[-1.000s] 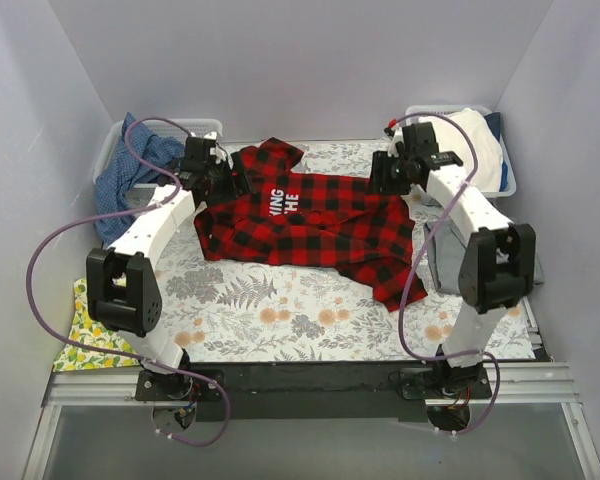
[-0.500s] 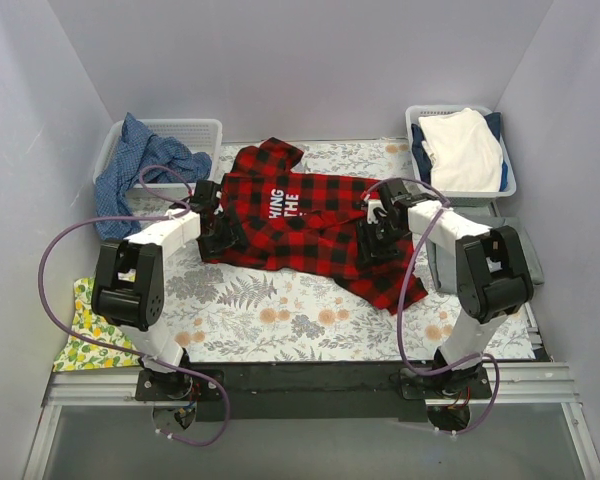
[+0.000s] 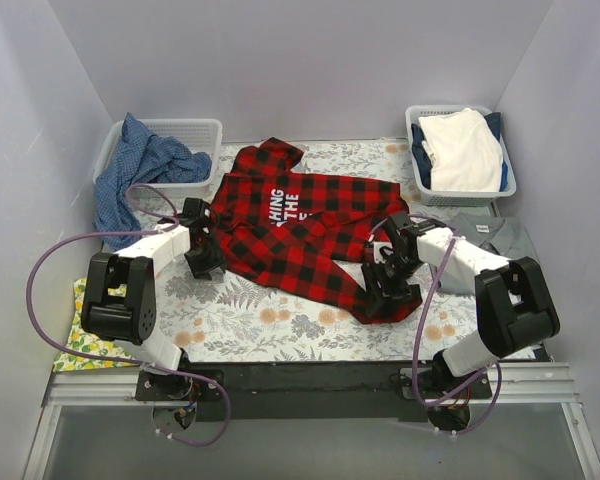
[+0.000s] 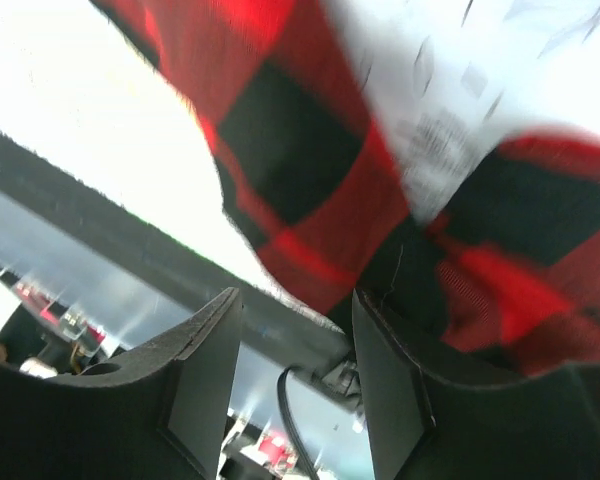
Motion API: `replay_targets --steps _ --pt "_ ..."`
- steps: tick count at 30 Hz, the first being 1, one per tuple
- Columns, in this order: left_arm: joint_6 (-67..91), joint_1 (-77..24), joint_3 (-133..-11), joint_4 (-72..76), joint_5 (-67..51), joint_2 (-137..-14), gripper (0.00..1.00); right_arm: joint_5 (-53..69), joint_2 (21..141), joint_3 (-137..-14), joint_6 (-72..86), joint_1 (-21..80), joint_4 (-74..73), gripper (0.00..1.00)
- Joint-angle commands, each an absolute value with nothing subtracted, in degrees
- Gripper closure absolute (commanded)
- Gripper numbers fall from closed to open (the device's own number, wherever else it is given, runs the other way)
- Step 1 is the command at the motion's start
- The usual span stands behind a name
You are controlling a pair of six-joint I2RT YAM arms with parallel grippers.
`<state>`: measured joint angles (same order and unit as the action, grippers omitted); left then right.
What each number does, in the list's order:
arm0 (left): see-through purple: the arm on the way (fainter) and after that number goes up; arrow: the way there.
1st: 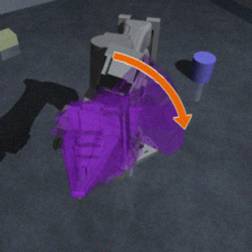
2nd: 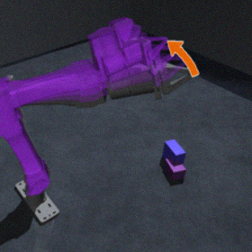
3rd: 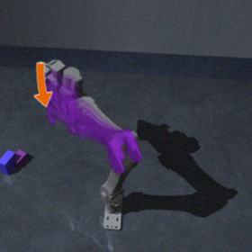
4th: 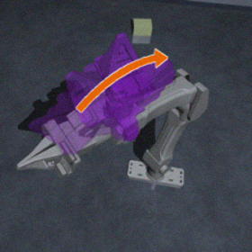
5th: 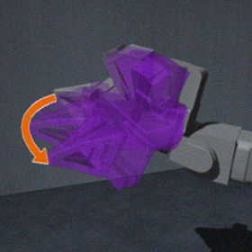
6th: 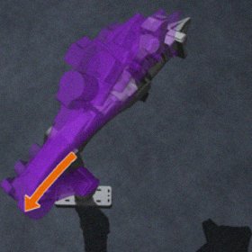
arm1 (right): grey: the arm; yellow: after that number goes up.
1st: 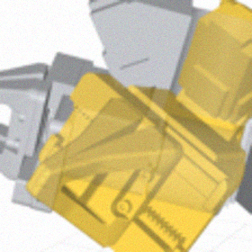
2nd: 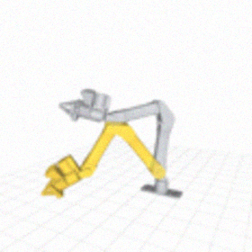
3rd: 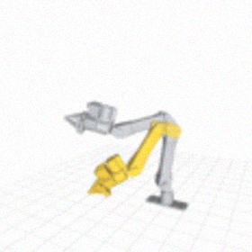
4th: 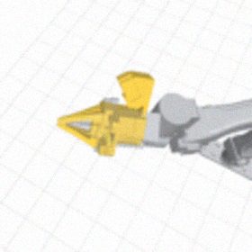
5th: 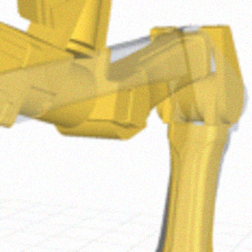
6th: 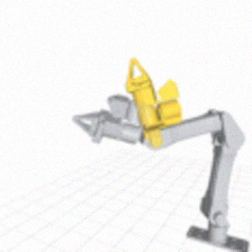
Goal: Fold and stack the long sleeve shirts
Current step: Flatten the shirt out
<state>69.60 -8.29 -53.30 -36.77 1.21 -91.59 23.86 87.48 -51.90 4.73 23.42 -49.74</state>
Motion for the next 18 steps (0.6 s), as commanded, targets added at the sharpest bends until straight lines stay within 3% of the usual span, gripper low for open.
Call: replay_targets --steps 1,6,7,10,13,18 --pt "69.17 -6.86 -51.16 -41.48 2.55 -87.89 0.62 27.59 83.59 -48.79 5.71 24.43 -55.54 0.44" --pt "71.36 -3.97 -52.47 -44.99 0.44 -83.16 0.74 28.30 79.90 -46.50 6.33 24.79 -57.57 0.44" --pt "71.63 -3.69 -52.47 -45.00 0.27 -81.84 0.68 27.95 79.28 -46.32 6.42 24.79 -57.39 0.44" --pt "72.51 -3.52 -52.65 -42.64 -2.26 -76.76 0.33 26.81 77.52 -46.76 6.85 24.78 -56.43 0.43" --pt "74.61 -3.51 -50.90 -37.80 -7.54 -75.15 0.29 26.63 78.57 -47.63 6.77 24.79 -55.29 0.43" --pt "78.66 -3.43 -46.06 -31.83 -12.83 -80.24 0.29 25.84 80.07 -48.51 5.80 24.87 -53.62 0.42"
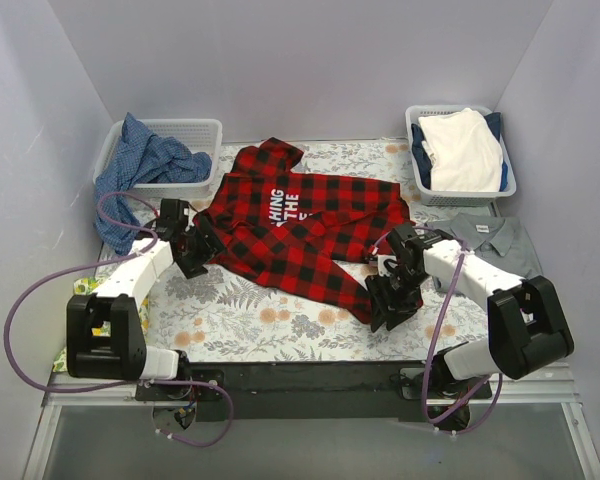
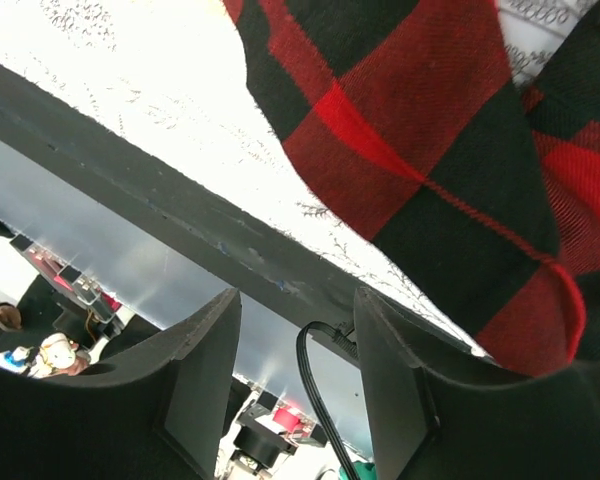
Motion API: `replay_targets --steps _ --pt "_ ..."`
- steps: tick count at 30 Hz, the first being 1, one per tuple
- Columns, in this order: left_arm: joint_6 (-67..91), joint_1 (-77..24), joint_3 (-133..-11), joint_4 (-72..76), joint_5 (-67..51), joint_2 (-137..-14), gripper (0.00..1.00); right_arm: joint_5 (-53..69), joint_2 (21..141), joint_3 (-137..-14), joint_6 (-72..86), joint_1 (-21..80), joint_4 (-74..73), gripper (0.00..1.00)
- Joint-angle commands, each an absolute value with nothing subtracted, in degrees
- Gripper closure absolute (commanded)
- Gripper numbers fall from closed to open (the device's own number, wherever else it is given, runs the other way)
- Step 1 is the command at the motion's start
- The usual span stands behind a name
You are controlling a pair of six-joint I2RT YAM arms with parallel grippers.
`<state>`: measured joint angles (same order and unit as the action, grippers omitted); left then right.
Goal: Fold and stack the long sleeve shirts
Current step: Flatten the shirt out
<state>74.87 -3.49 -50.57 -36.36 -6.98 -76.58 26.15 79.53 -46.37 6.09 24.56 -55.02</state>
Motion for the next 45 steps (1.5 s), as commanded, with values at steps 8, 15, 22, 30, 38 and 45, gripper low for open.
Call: replay_targets --steps 8,15,22,30,38,45 --pt "78.75 -3.52 -46.58 -26.72 -7.04 -83.50 0.26 21.62 81.56 -49.75 5.45 24.79 -49.84 0.35" --pt "76.73 -3.52 -47.73 -25.32 -2.38 -81.48 0.25 20.65 84.02 -48.34 5.71 24.79 -45.36 0.31" --pt "77.87 -3.43 -47.46 -20.40 -5.18 -88.23 0.29 20.22 86.75 -48.78 5.19 24.87 -44.30 0.31" --pt "78.22 -4.13 -45.26 -17.49 -6.77 -93.95 0.51 19.43 88.33 -50.63 6.77 24.87 -43.51 0.31" --pt "77.43 -8.52 -50.18 -19.06 -4.58 -103.27 1.00 10.21 92.02 -49.13 7.81 24.87 -40.53 0.33" --pt "73.48 -8.70 -53.43 -23.55 -0.79 -98.97 1.00 3.61 95.54 -51.06 12.12 24.96 -35.86 0.99"
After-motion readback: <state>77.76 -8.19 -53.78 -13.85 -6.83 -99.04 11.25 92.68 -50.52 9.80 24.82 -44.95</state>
